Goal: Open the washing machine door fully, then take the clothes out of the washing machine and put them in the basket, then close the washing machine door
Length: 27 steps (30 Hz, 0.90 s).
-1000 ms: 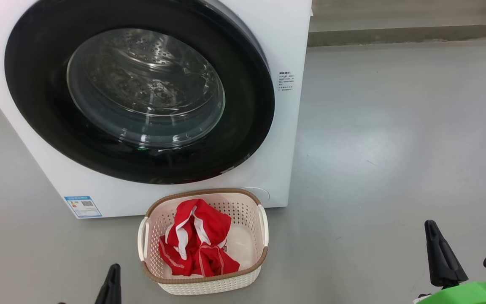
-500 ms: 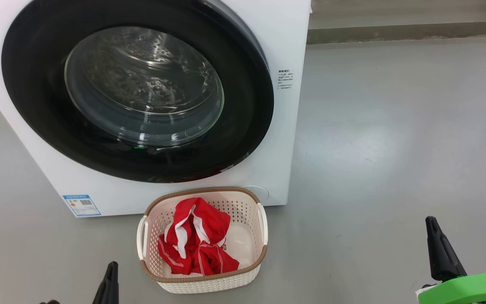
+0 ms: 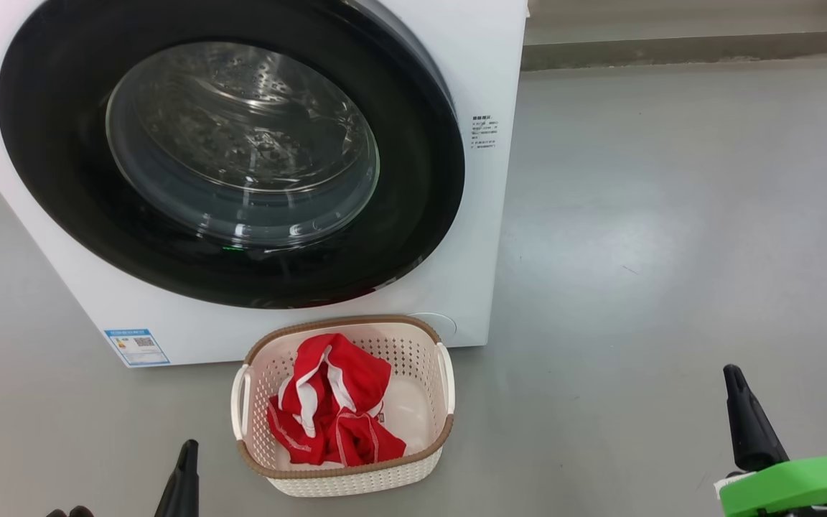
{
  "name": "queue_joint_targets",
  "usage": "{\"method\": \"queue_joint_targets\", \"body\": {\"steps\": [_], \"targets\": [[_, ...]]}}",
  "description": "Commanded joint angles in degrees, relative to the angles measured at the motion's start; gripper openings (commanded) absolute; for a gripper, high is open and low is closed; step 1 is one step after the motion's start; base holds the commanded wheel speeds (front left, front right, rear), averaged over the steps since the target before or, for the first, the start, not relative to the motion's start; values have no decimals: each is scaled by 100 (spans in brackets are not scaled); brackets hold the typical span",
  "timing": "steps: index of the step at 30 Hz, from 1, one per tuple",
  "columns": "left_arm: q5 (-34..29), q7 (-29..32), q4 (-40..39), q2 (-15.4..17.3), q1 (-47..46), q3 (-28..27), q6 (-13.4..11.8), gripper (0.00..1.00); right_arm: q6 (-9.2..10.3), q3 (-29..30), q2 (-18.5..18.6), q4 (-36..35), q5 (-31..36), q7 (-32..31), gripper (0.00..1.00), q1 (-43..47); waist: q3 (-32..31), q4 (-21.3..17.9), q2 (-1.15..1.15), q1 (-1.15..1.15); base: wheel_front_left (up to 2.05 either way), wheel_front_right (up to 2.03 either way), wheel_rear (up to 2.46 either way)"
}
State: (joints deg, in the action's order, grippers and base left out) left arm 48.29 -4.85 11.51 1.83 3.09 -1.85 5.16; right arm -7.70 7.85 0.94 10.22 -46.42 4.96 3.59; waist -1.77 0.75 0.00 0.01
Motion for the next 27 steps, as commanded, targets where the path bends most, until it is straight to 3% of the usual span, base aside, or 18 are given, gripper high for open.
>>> {"method": "queue_joint_targets", "body": {"steps": [1,27], "targets": [[170,49,-106,62,-267,-137,80,0,9,-62,97,-131,-174,-31,0,-316,4,-2,0,0,0,0,0],[1830,477,37,79,-528,-268,140,0,14,-90,135,70,-1907,-470,0,-576,79,-31,0,0,0,0,0]]}}
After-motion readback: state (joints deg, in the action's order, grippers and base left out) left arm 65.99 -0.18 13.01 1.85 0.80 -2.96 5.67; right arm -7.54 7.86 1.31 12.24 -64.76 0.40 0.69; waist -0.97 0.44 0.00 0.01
